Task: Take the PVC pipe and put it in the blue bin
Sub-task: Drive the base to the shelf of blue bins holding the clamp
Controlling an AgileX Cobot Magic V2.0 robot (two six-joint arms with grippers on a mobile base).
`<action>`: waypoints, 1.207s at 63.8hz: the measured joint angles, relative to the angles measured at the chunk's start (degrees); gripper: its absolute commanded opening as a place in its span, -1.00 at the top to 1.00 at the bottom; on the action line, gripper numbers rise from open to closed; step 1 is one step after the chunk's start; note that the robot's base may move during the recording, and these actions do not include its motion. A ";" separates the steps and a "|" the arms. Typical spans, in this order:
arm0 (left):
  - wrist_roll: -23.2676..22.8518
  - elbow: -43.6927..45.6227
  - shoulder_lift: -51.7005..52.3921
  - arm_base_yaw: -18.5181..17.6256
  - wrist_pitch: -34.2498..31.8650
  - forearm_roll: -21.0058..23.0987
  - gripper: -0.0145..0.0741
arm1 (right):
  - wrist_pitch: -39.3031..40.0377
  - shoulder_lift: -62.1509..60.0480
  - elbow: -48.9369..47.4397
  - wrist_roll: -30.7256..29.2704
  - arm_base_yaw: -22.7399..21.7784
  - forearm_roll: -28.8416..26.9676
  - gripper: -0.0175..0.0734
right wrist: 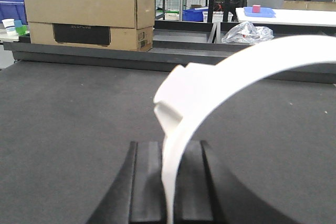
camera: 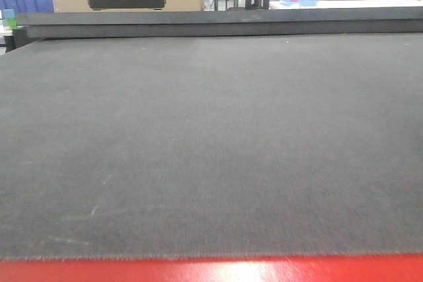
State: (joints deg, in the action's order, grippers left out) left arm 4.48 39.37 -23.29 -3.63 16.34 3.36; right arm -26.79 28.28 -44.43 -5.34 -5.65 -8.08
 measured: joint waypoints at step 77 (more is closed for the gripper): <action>0.00 0.00 0.00 0.00 0.00 0.00 0.92 | 0.09 0.00 0.00 0.00 0.00 -0.03 0.96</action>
State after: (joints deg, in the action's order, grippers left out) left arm 4.48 39.37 -23.29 -3.63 16.34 3.36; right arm -26.69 28.28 -44.43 -5.34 -5.65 -8.11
